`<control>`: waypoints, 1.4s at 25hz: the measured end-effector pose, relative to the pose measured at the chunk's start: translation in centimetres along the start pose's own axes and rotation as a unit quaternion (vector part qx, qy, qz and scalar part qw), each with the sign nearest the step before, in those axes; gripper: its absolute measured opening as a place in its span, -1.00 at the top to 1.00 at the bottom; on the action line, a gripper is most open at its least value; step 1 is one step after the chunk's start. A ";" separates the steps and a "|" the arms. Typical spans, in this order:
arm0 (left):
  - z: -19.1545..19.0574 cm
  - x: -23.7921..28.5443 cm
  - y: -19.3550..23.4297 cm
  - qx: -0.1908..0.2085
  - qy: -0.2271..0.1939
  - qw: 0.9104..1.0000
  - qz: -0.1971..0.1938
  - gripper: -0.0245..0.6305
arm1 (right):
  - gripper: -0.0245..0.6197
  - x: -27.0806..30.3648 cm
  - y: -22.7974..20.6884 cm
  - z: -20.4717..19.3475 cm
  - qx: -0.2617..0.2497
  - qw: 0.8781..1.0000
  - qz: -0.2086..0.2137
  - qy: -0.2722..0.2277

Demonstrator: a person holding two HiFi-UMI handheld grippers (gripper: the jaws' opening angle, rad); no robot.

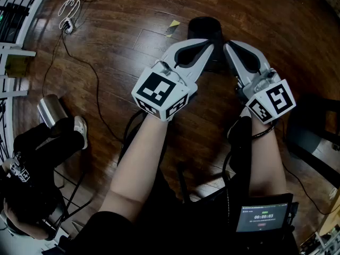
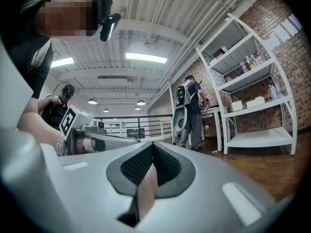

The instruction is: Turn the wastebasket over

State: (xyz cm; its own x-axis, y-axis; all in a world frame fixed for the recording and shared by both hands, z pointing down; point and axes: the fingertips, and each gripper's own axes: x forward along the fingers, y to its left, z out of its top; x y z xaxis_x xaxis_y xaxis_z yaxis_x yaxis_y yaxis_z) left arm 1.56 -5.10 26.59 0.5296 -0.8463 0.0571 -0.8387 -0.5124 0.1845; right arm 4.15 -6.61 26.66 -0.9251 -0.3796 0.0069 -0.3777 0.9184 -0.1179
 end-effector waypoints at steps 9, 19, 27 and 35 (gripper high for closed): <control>0.6 1.5 1.7 0.003 0.003 1.000 -0.004 0.92 | 0.89 1.0 -1.5 0.5 -0.008 1.000 -0.006 0.003; 1.1 5.0 4.3 0.010 0.016 1.000 -0.022 0.92 | 0.89 3.3 -5.0 0.7 -0.010 1.000 -0.010 0.004; 2.1 7.6 7.6 0.007 0.012 1.000 -0.020 0.92 | 0.89 6.0 -6.9 0.6 -0.024 1.000 0.003 0.010; 2.1 9.5 9.1 -0.002 0.014 1.000 -0.023 0.92 | 0.89 7.2 -9.2 0.7 -0.013 1.000 -0.005 0.011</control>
State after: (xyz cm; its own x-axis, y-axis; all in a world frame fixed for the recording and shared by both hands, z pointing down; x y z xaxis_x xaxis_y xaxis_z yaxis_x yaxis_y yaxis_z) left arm -1.30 -18.16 26.70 0.5709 -0.8175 0.0761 -0.8130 -0.5500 0.1910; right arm 1.01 -17.89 27.15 -0.9220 -0.3859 0.0305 -0.3870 0.9175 -0.0918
